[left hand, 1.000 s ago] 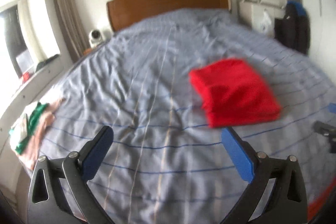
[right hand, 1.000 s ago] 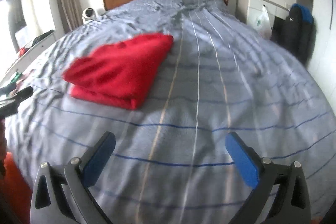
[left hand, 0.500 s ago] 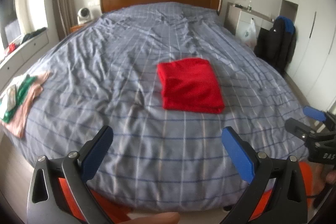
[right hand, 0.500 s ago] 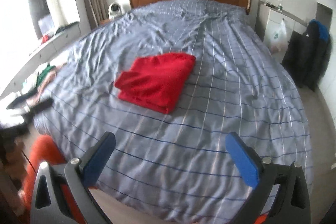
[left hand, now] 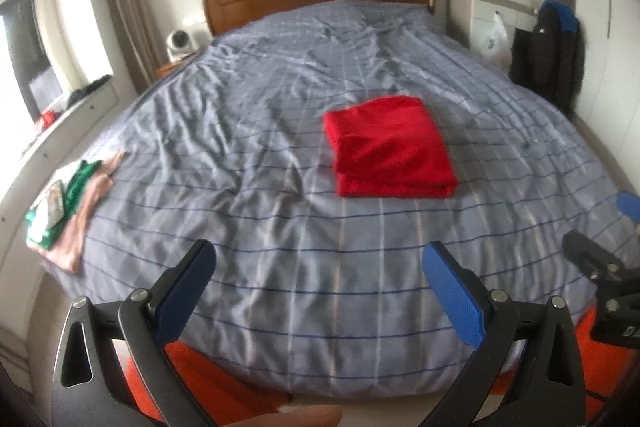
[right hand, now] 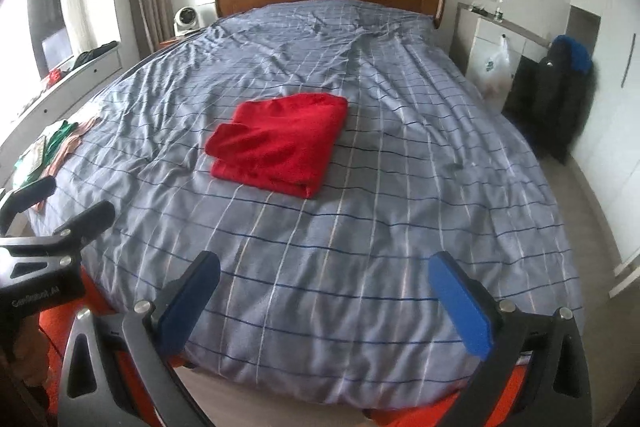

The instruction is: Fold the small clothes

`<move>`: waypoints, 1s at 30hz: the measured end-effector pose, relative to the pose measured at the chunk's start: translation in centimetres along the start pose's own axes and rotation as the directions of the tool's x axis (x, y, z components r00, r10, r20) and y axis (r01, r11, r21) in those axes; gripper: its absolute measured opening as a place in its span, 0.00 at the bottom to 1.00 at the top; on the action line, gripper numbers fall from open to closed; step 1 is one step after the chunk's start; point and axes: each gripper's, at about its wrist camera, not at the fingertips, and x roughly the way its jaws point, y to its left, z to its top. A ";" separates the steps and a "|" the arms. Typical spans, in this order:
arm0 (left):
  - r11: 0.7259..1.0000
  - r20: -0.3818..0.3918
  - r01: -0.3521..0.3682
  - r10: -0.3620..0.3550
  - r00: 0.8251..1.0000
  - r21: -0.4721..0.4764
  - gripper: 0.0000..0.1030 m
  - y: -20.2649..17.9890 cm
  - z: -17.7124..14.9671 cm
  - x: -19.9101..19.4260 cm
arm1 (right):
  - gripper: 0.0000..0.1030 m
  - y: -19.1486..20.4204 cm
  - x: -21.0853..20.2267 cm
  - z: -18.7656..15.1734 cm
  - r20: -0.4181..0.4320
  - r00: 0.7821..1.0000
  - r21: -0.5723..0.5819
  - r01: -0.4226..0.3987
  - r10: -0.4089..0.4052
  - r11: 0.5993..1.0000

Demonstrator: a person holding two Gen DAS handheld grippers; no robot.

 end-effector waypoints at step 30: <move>0.999 -0.029 0.037 -0.037 0.999 0.006 1.00 -0.4 -0.4 -0.2 | 1.00 0.8 0.2 -0.4 0.001 1.000 -0.030 0.008 -0.008 1.000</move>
